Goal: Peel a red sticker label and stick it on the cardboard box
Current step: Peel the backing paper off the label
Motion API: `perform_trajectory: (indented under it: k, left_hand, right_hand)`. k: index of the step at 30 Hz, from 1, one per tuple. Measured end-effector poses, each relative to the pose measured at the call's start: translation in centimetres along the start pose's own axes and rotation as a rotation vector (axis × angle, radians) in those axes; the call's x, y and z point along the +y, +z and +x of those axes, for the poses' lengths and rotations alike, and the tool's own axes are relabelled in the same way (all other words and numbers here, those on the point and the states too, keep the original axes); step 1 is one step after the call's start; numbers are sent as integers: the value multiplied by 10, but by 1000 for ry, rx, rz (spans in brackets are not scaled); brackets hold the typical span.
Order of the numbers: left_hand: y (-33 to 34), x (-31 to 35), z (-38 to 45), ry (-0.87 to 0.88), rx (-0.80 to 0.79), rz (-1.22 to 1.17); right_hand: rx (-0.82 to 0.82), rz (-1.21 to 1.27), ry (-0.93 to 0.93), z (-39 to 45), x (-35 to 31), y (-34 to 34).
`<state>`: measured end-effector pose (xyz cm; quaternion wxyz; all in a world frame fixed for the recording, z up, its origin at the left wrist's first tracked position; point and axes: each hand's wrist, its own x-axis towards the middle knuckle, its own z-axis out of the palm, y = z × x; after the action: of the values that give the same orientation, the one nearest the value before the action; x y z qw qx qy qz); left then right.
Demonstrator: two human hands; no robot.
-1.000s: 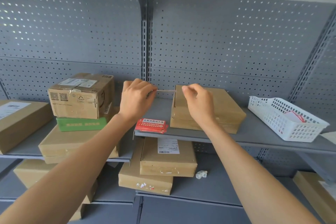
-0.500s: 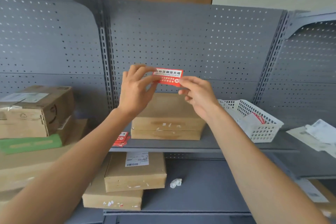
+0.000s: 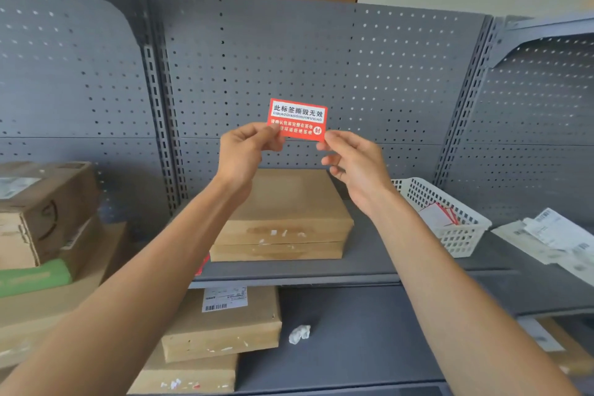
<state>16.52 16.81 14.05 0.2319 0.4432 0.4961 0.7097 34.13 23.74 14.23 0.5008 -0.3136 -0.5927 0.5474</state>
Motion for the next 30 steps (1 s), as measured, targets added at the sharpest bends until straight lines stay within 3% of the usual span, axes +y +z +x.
perform_trajectory:
  k: [16, 23, 30]
  left_hand:
    - [-10, -8, 29, -66, -55, -28]
    - [-11, -11, 33, -90, -59, -29]
    - [-6, -13, 35, -188, -56, 34]
  right_hand:
    - [-18, -113, -62, 13, 3, 14]
    - [-113, -28, -44, 15, 1, 11]
    - [-44, -29, -139, 18, 5, 13]
